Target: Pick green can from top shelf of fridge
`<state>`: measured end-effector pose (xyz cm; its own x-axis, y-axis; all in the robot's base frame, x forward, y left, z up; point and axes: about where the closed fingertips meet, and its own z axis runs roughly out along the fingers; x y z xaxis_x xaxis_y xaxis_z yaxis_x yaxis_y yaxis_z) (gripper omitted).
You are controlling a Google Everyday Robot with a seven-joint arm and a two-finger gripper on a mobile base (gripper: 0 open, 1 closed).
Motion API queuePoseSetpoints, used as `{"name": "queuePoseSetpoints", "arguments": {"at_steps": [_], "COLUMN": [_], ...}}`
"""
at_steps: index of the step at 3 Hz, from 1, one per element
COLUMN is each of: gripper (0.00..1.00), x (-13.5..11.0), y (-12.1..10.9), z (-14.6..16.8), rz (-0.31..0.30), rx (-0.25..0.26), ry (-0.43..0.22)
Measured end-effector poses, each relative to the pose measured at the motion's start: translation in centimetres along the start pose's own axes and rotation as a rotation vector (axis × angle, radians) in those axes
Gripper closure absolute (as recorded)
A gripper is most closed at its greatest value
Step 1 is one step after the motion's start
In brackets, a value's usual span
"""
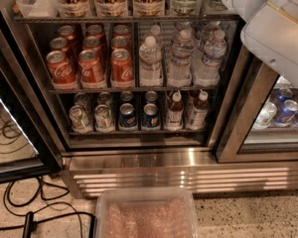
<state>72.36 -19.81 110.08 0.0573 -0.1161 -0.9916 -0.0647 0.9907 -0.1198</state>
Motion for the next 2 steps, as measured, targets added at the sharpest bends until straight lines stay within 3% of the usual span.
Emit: {"name": "queuePoseSetpoints", "arguments": {"at_steps": [1,2], "gripper": [1.0,1.0], "x": [-1.12,-1.68], "y": [0.52,0.89], "z": [-0.91,-1.63], "rz": [0.026,-0.003], "rx": [-0.02,-0.028], "ry": [-0.004,0.003]}}
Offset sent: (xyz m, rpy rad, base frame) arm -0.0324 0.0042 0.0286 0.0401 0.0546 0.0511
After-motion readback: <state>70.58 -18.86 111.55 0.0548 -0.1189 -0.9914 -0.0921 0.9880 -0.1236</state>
